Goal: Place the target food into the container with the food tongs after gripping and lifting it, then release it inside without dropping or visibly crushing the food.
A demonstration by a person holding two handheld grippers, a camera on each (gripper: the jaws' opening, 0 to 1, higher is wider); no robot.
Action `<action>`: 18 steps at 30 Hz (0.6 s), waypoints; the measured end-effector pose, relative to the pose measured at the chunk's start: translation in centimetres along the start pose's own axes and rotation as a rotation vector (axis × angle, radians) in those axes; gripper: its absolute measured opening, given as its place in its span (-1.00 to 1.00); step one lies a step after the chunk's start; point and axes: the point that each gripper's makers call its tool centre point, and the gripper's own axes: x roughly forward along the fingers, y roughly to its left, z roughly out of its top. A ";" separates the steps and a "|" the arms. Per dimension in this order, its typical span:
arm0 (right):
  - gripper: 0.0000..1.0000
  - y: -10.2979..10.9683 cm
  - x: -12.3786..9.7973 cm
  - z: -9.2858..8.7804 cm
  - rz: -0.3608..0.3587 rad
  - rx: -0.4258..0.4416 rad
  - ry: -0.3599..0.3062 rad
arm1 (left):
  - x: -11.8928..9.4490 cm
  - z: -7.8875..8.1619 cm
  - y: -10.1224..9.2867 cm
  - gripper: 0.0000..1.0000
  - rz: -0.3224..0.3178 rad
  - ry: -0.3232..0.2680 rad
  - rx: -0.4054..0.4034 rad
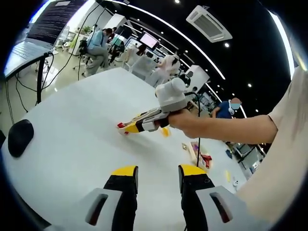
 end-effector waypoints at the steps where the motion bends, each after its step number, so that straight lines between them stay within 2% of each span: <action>1: -0.46 0.0 0.0 0.0 -0.001 -0.002 0.001 | 0.0 0.0 0.0 -0.35 0.000 0.000 0.000; 12: -0.57 0.4 -0.5 -1.1 -0.022 -0.002 0.014 | -0.2 -0.3 0.1 -0.35 0.004 -0.002 -0.007; 18: -0.61 0.7 -0.6 -1.2 -0.013 -0.015 0.014 | -0.3 -0.3 0.2 -0.35 0.007 -0.004 -0.010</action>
